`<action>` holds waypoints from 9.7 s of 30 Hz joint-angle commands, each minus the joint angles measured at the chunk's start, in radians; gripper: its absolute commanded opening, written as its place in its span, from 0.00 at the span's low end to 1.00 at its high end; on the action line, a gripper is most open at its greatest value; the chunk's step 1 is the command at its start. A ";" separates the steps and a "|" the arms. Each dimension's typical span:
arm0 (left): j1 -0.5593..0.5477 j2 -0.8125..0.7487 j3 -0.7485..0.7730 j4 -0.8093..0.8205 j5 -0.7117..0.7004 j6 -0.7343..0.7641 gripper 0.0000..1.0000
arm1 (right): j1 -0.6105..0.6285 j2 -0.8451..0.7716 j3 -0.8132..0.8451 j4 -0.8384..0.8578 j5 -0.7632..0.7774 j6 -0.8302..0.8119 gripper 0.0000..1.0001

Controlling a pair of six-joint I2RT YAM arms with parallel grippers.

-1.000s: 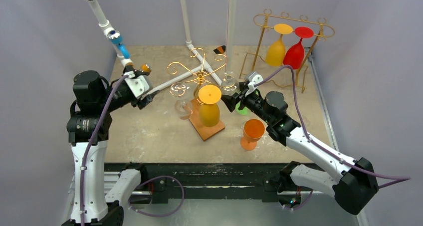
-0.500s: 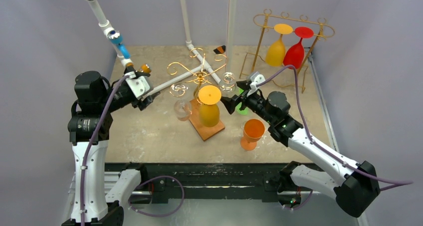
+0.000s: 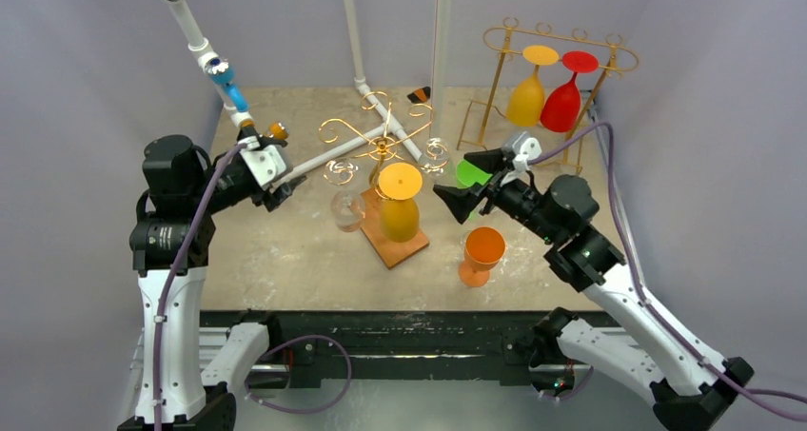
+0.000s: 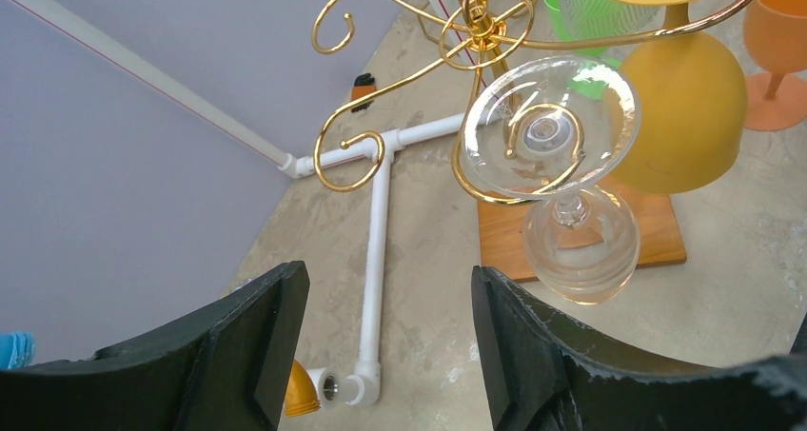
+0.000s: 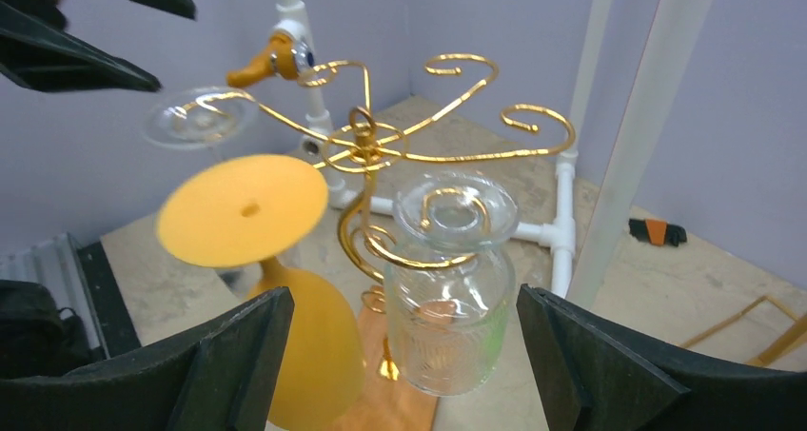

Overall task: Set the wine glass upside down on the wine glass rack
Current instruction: Turn the wine glass upside down at the wine rack, then adjust the wine rack at the center of the board.

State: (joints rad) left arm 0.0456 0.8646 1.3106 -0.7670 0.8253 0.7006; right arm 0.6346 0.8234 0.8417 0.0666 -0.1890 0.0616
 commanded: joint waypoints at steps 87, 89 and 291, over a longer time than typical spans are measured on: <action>-0.085 0.361 0.070 0.256 0.066 0.152 0.50 | -0.154 0.646 0.737 -0.389 -0.078 0.265 0.41; -0.088 0.370 0.075 0.260 0.066 0.152 0.50 | -0.156 0.649 0.733 -0.390 -0.082 0.270 0.39; -0.230 0.168 0.021 0.248 -0.361 0.085 0.87 | -0.148 0.399 0.455 -0.310 -0.093 0.551 0.00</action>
State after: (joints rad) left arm -0.1799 1.0237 1.3270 -0.6098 0.4759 0.8288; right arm 0.4599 1.2682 1.3178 -0.2543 -0.2504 0.5907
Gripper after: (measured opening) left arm 0.879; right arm 0.132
